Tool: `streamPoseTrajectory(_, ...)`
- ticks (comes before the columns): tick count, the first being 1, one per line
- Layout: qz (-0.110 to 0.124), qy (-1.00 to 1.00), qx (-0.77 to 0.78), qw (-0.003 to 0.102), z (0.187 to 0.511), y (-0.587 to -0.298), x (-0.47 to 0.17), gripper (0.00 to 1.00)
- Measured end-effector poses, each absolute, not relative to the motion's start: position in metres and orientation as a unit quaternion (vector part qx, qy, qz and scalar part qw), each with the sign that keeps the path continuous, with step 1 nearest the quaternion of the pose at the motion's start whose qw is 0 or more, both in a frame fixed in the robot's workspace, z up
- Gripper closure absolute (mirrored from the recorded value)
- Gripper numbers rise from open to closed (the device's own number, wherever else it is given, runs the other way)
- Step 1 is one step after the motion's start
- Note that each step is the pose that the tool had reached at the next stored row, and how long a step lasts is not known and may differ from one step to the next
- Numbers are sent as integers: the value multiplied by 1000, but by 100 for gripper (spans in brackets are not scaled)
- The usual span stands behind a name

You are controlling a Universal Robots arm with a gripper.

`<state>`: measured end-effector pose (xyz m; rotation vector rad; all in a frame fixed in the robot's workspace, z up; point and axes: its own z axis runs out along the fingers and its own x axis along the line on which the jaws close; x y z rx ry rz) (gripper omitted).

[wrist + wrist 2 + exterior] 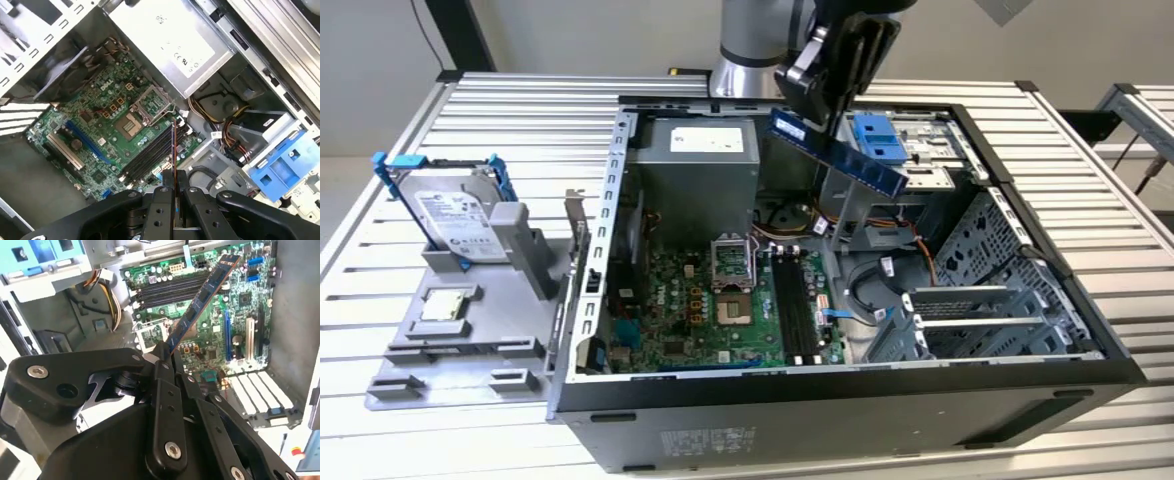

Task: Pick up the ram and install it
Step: 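Insert the ram into the slot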

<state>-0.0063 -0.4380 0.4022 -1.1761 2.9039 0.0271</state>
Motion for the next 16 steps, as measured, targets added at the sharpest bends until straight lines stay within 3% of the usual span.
streamPoseTrajectory(16, 8, 970, -245, 5, 402, -438, -6, 100)
